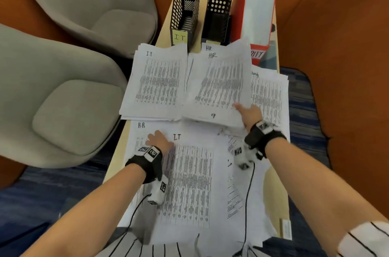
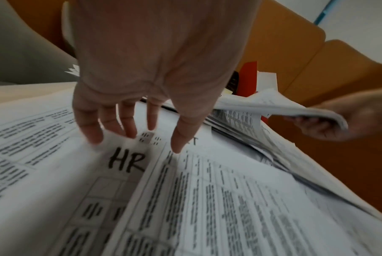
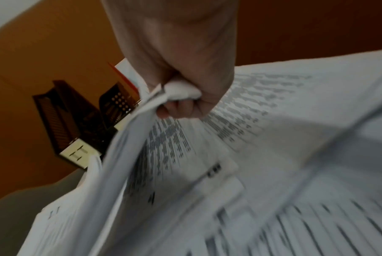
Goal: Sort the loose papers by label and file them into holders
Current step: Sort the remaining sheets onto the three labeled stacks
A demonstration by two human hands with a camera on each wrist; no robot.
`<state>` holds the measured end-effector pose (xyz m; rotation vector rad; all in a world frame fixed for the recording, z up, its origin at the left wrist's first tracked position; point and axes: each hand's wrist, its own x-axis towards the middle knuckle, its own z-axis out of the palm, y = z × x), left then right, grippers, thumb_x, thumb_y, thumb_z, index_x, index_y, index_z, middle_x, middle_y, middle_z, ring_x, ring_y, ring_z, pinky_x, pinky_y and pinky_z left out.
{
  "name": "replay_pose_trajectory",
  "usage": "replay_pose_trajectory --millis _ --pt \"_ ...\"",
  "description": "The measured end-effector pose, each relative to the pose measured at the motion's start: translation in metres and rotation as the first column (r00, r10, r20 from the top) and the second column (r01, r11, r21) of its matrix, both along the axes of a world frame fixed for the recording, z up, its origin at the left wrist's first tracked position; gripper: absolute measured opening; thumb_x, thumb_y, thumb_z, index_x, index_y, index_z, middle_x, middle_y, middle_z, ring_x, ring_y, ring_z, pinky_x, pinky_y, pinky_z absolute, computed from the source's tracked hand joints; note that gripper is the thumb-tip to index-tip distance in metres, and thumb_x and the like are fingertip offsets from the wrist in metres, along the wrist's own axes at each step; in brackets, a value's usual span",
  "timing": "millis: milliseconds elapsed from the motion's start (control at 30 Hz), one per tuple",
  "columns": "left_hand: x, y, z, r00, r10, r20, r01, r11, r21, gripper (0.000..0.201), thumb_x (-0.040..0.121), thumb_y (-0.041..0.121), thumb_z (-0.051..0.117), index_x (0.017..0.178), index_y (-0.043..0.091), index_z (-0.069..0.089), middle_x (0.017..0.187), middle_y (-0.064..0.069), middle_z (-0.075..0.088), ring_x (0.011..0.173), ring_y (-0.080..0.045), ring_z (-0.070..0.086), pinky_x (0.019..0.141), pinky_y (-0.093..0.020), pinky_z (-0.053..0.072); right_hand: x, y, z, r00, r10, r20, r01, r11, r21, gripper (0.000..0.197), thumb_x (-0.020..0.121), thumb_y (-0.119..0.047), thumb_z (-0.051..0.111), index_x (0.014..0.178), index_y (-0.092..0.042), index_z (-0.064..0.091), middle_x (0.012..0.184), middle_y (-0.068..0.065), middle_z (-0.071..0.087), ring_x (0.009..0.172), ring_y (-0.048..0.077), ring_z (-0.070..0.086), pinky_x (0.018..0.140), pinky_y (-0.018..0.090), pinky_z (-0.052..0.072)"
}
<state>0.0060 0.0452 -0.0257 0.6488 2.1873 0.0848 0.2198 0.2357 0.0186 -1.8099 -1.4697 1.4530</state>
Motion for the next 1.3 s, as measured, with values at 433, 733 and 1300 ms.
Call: replay_pose_trajectory --millis 433,733,1300 --pt "0.012 -0.020 0.002 0.983 -0.138 0.121 0.055 0.849 0.525 0.020 0.084 0.010 0.059 0.073 0.020 0.046 0.076 0.001 0.050 0.071 -0.017 0.048 0.059 -0.024 0.035 -0.036 -0.002 0.014 0.784 0.524 0.332 -0.605 0.765 0.223 0.066 0.083 -0.036 0.071 0.140 -0.021 0.041 0.131 0.003 0.050 0.118 0.017 0.049 0.103 0.038 0.041" --pt "-0.003 -0.016 -0.009 0.945 -0.327 -0.008 0.323 0.928 0.185 0.034 0.089 0.011 0.047 0.122 0.015 0.055 0.126 -0.011 0.050 0.118 -0.032 0.051 0.101 -0.041 0.041 0.004 -0.113 -0.028 0.254 0.914 0.318 -0.909 0.338 -0.245 0.025 0.079 0.006 0.050 0.078 -0.014 0.064 0.085 0.000 0.065 0.084 0.014 0.060 0.075 0.025 0.051" --pt "0.059 -0.012 -0.016 0.806 -0.583 0.098 0.566 0.809 0.161 0.025 0.088 0.027 0.062 0.078 0.014 0.043 0.075 0.001 0.046 0.082 -0.021 0.049 0.070 -0.029 0.039 0.034 -0.095 -0.032 0.402 0.806 0.434 -0.841 0.512 -0.172 0.043 0.073 0.000 0.056 0.115 -0.005 0.063 0.125 0.005 0.055 0.114 0.023 0.054 0.094 0.038 0.050"
